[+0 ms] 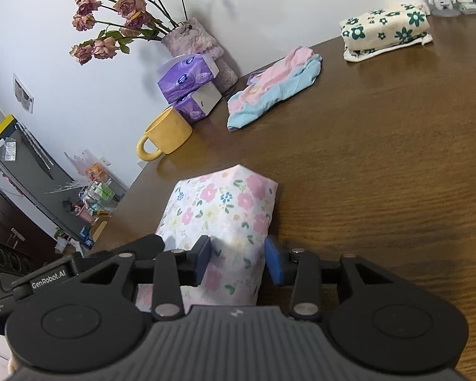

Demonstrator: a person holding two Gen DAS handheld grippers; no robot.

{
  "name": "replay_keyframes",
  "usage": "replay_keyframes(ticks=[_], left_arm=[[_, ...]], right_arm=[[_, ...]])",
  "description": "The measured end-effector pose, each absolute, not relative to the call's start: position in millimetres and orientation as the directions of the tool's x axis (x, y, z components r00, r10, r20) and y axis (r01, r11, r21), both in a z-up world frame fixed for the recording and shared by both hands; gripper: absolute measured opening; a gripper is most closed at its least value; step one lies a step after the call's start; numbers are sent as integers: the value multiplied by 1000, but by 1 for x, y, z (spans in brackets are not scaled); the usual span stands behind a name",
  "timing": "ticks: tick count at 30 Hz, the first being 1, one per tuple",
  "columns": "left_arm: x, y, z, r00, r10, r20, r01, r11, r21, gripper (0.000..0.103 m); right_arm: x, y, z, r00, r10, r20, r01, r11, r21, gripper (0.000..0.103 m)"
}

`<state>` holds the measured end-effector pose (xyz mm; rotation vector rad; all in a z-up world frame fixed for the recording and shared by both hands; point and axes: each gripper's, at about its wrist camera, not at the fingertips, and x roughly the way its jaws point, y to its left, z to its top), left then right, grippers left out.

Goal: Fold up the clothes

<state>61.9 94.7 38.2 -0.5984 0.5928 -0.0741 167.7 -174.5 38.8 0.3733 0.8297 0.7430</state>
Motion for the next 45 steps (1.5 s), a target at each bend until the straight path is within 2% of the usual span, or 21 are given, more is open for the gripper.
replay_keyframes(ticks=[6,8,10,12,15,17,23,27,28,29,31,33,34,35,40,43,45], left_arm=[[76,98,34,815,-256,-520,-106,816,-568,65],[78,97,32,811,-270,-519,-100,810,-578,53],[78,97,31,810,-278,-517,-95,807,-583,47],[78,98,31,811,-279,-513,-93,805,-585,42],[78,98,32,809,-279,-517,-99,803,-588,45],[81,99,35,804,-269,-530,-108,811,-575,59],[94,104,46,813,-229,-536,-133,822,-553,67],[104,108,41,807,-234,-542,-153,804,-575,62],[104,109,39,808,-240,-538,-149,801,-580,49],[105,110,37,806,-252,-536,-140,798,-586,42],[105,112,36,801,-261,-538,-142,791,-595,43],[108,115,36,797,-269,-541,-150,779,-608,54],[110,117,37,797,-268,-542,-157,774,-613,66],[112,119,38,799,-260,-542,-167,770,-616,70],[130,125,39,781,-259,-568,-189,769,-611,66],[137,127,36,774,-272,-572,-186,766,-616,51],[139,129,33,774,-282,-567,-179,761,-623,47]], right_arm=[[176,-169,37,443,718,-537,-446,696,563,39],[176,-168,36,438,721,-536,-450,693,564,38],[176,-167,36,435,724,-536,-455,690,563,31],[178,-168,36,434,726,-534,-453,688,568,29],[183,-170,39,434,729,-530,-442,685,580,34],[187,-172,40,434,730,-527,-435,682,588,39],[202,-170,42,429,730,-532,-422,683,597,39],[213,-163,37,410,733,-543,-416,680,604,38],[214,-162,35,401,739,-542,-415,674,612,31],[214,-162,33,393,745,-539,-414,667,620,28],[216,-162,33,392,747,-536,-409,664,625,29],[220,-164,34,397,744,-537,-396,667,632,41],[223,-164,34,402,741,-538,-389,670,632,43],[226,-164,34,407,737,-539,-381,674,633,44],[242,-159,29,394,733,-555,-345,677,650,45],[247,-155,25,381,739,-556,-335,671,661,44],[248,-155,23,378,741,-555,-339,669,662,36]])
